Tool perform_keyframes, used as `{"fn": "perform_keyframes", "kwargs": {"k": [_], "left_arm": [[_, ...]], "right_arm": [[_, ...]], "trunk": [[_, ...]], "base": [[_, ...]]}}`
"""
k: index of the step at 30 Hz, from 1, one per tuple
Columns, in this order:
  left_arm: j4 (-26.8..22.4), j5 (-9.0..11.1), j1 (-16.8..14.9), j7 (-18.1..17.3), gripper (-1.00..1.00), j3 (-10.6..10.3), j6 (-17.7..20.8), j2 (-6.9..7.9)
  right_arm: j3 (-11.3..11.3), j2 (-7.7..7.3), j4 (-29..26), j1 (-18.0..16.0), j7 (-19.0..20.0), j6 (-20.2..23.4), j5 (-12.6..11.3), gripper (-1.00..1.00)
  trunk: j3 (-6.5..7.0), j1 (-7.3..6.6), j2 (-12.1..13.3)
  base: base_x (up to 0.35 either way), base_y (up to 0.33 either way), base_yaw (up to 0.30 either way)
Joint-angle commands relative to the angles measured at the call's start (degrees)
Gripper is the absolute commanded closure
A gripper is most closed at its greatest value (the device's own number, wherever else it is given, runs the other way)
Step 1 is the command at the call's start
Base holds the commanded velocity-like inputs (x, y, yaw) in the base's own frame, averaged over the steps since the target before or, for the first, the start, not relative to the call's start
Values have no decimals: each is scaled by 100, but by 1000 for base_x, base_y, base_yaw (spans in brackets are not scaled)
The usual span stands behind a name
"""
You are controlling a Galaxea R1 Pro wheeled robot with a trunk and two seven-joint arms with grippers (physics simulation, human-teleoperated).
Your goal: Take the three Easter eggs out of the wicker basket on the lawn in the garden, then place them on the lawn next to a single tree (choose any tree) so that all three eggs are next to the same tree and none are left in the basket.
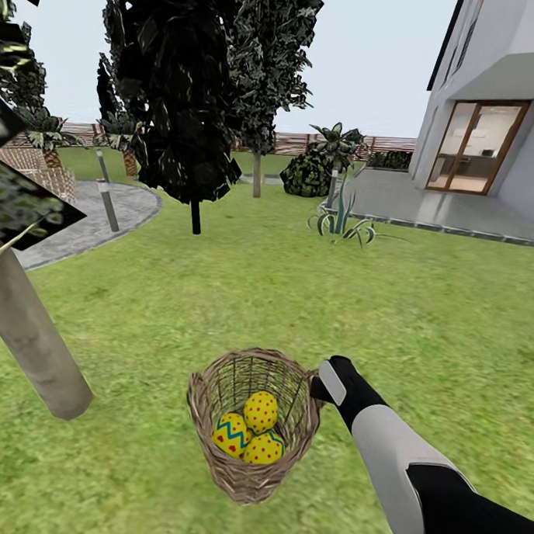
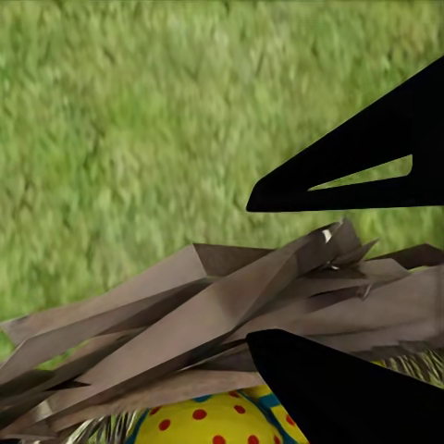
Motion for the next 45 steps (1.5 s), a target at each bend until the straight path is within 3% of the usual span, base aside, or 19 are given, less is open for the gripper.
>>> {"fn": "perform_keyframes", "kwargs": {"k": [1, 2, 4, 6, 9, 13, 22, 25, 28, 31, 45], "left_arm": [[-175, 207, 5, -56, -100, 14, 282, 286], [-276, 320, 2, -73, -100, 15, 470, 561], [-464, 690, -11, -99, -100, 70, 1067, 1450], [-830, 839, -14, -110, -100, 145, 1628, 2006], [-1362, 887, -7, -106, -100, 338, 2240, 2346], [-1585, 883, -1, -90, -100, 408, 2440, 2427], [-1674, 873, 3, -82, -100, 420, 2478, 2446], [-2222, 871, 27, -87, -100, 421, 2740, 2438], [-3225, 865, 41, -75, -100, 423, 3381, 2407], [-3672, 857, 50, -58, -100, 429, 3758, 2391], [-3780, 855, 44, -36, -100, 430, 3868, 2386]], "right_arm": [[-30, 6, -10, -5, -49, -10, -85, 100], [-30, 6, -8, -7, -49, -10, -85, 100], [-34, 3, -8, -8, -49, -10, -85, 100], [-34, -1, -5, -5, -49, -9, -85, 100], [-33, -6, -2, -7, -54, 28, -85, 100], [-32, -5, -1, -5, -62, 44, -85, 100], [-39, -20, 5, -9, -78, 88, -76, 100], [-33, -14, 5, -9, -78, 301, -76, 100], [-37, -16, 0, -9, -76, 392, -76, 100], [-39, -19, -1, -9, -74, 410, -76, 100], [-39, -17, -3, -9, -73, 417, -72, 100]], "trunk": [[-23, 23, -44], [-41, 44, -84], [-77, 88, -165], [-113, 132, -245], [-167, 198, -365], [-239, 286, -526], [-400, 484, -887], [-454, 550, -1007], [-508, 616, -1127], [-562, 681, -1248], [-813, 989, -1809]], "base": [[0, 0, 0], [0, 0, 0], [0, 0, 0], [0, 0, 0], [0, 0, 0], [0, 0, 0], [0, 0, 0], [0, 0, 0], [0, 0, 0], [0, 0, 0], [0, 0, 0]]}}
